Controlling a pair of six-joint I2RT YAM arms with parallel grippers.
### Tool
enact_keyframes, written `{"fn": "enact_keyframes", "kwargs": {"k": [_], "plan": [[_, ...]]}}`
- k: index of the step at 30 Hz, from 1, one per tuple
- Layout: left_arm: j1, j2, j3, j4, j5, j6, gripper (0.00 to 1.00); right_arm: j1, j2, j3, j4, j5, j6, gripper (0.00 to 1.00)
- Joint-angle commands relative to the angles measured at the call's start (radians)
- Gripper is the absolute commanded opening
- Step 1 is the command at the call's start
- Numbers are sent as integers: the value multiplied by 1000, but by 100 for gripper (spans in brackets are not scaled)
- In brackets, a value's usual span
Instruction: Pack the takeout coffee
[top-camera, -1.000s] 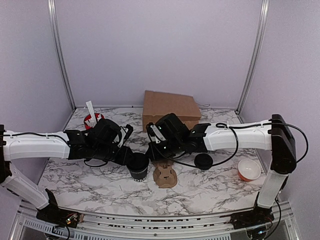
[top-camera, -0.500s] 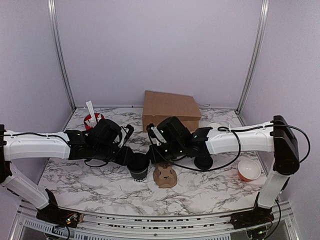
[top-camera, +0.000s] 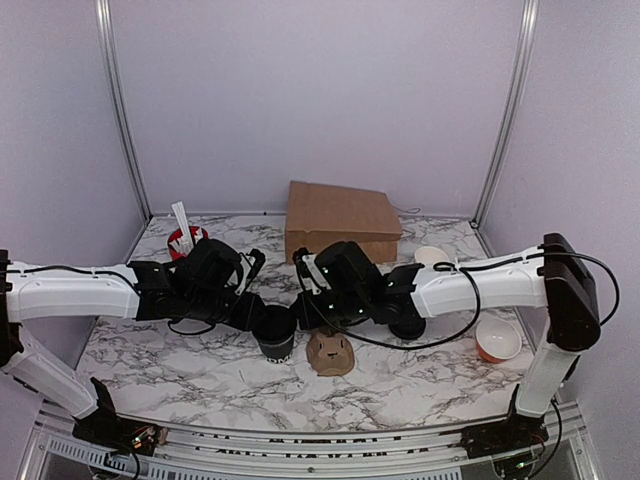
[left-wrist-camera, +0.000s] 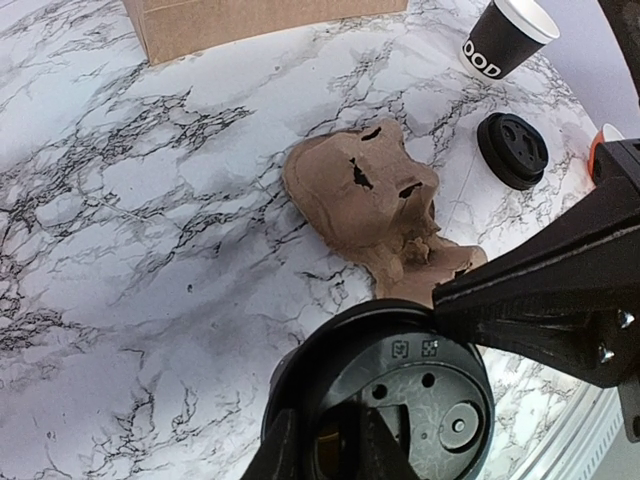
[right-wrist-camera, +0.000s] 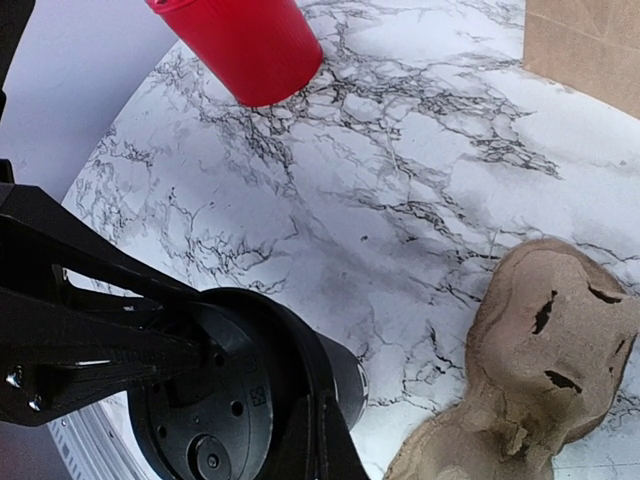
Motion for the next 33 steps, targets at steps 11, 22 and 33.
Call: {"fn": "enact_keyframes", "kwargs": {"k": [11,22,33], "plan": [[-9,41,-47,-58,16,-4,20,91,124,-62,-360,-56,24,3],[-10,29,-32,-70,7,15,20,-13,18,165,-251,17,48,15],[-10,37,-14,-83,5,20,20,-78,-144,40,-31,-60,62,9]]}}
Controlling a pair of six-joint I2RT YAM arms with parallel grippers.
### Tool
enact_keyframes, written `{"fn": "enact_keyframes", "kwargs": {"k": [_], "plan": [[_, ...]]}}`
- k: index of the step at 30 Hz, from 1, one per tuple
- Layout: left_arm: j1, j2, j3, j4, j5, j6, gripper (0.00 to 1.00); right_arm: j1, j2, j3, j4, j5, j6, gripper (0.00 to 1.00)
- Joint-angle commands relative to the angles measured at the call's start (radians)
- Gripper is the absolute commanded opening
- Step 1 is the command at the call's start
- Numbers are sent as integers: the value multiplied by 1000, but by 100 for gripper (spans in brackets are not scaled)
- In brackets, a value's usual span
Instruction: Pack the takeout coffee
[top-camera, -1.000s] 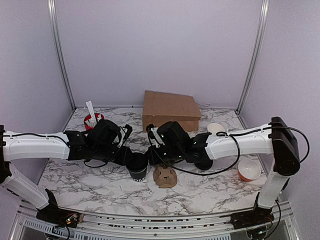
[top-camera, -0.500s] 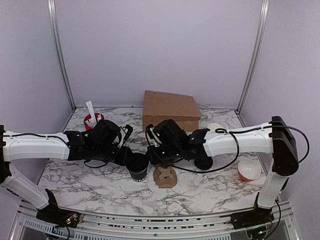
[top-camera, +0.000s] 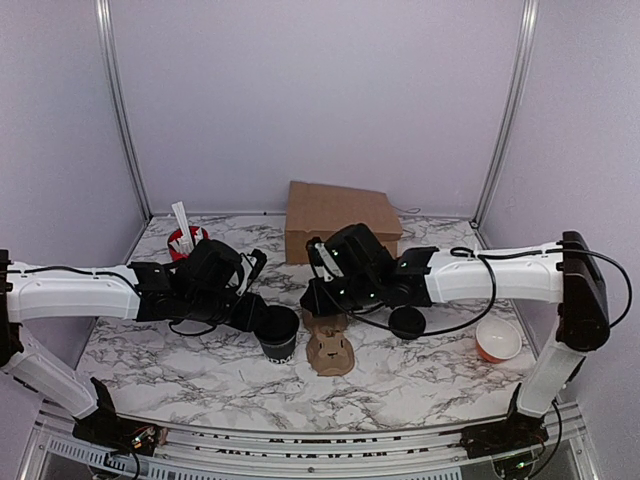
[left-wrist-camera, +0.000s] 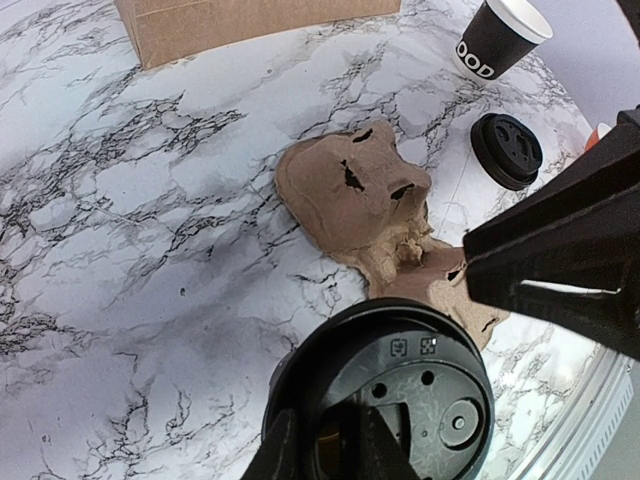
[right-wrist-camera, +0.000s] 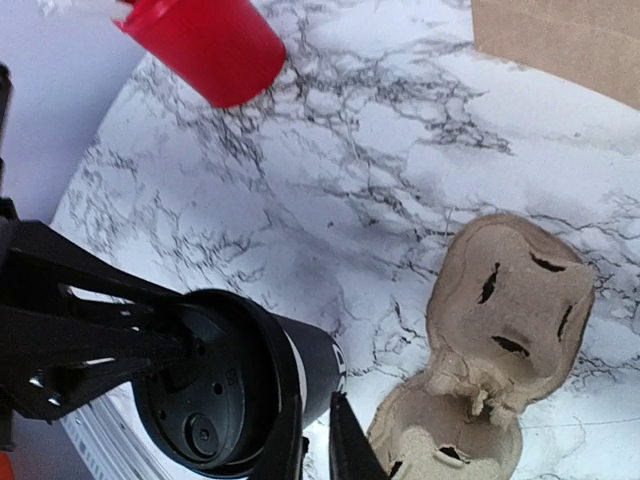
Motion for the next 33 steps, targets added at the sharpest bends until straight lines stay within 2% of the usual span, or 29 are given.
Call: {"fn": "enact_keyframes", "kwargs": {"k": [1,4,12,18,21,30,33], "plan": [[-5,40,-10,-95,5,15,20,-41,-106,-70,182,-125,16,6],[-5,44,-7,-96,5,16,20,-66,-126,-123,311,-278,34,0],[-6,42,-5,-101,2,13,20,-94,-43,-235,595,-555,155,0],[-7,48,-3,-102,2,13,20,-131,147,-416,945,-729,403,0],[-8,48,-2,-103,2,16,20,-140,155,-489,1118,-742,503,0],[-7,53,-2,-103,-2,13,20,-141,-2,-342,815,-674,341,0],[-8,51,-3,-103,-1,11,20,-142,-15,-286,776,-647,312,0]]}}
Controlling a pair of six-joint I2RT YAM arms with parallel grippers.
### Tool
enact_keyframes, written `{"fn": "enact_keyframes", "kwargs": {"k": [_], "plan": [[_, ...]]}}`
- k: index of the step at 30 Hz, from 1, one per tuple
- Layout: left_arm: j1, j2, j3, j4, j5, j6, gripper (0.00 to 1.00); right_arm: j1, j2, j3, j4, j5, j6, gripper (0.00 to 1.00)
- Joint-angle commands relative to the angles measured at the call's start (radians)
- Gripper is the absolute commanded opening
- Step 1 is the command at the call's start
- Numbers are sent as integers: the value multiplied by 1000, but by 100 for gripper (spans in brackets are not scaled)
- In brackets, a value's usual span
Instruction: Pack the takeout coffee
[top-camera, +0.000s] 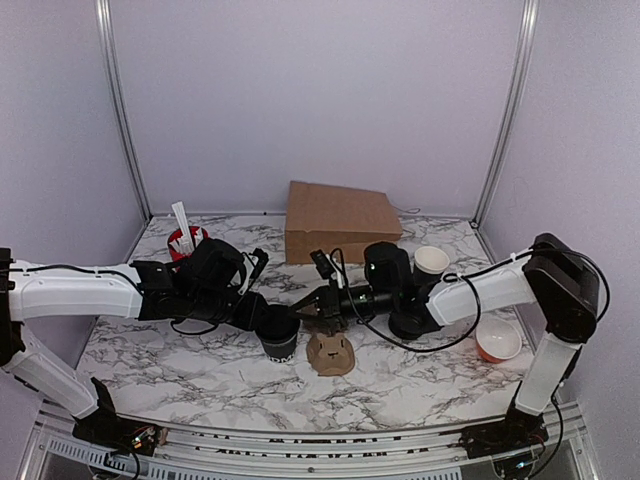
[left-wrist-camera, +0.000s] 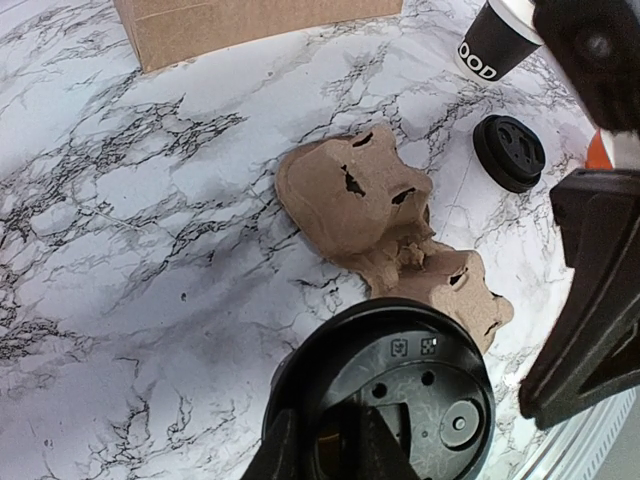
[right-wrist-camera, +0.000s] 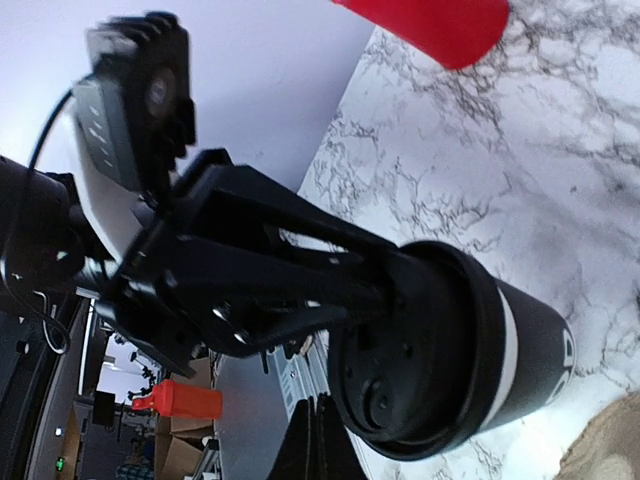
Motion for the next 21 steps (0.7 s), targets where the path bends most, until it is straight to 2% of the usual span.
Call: {"fn": "enact_keyframes", "kwargs": {"k": [1,11,14,21], "plan": [[-6,34,-19,-100,6,7,20,-4,-47,107,-100,55,-66,0],[-7,28,-28,-98,4,4,20,-10,163,29,-61,27,11,0],[-8,27,-28,-96,3,5,20,-11,131,20,-95,48,0,0],[-7,33,-26,-92,4,2,20,-11,-10,114,-270,119,-121,0]]}}
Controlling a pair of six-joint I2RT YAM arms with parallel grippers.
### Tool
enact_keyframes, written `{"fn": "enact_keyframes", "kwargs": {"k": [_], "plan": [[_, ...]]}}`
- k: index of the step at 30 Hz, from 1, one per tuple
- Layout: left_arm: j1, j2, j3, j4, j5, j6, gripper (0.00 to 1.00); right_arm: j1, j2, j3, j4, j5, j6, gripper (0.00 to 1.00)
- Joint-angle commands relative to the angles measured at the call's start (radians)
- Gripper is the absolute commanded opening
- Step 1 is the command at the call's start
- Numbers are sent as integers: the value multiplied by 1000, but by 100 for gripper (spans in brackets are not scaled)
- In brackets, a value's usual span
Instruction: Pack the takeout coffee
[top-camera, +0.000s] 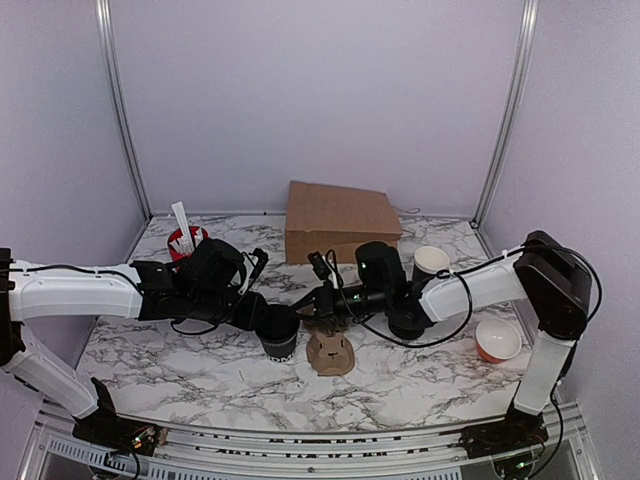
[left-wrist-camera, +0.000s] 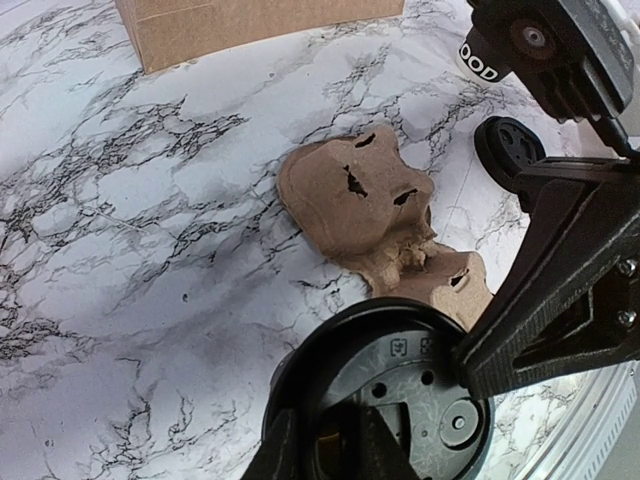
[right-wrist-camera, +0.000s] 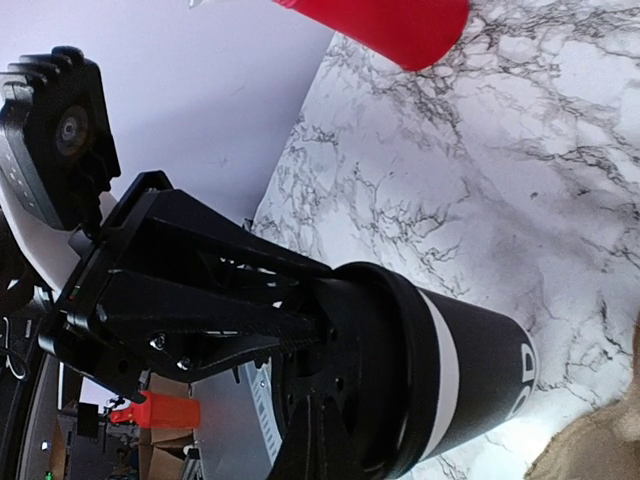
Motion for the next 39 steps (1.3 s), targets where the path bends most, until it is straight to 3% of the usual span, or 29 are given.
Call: {"fn": "enact_keyframes", "kwargs": {"k": [1,14,20,26,39], "plan": [[-7,33,-25,-92,7,3,20,-3,-83,46,-195,86,-86,0],[-9,33,-26,-90,12,1,20,-15,-173,-20,-64,99,-70,0],[-9,40,-23,-90,15,0,20,3,-40,-31,57,-5,-29,0],[-10,42,-18,-90,14,1,20,20,97,-49,22,-27,11,0],[-10,25,13,-93,-11,5,20,22,-98,66,-194,93,-104,0]]}}
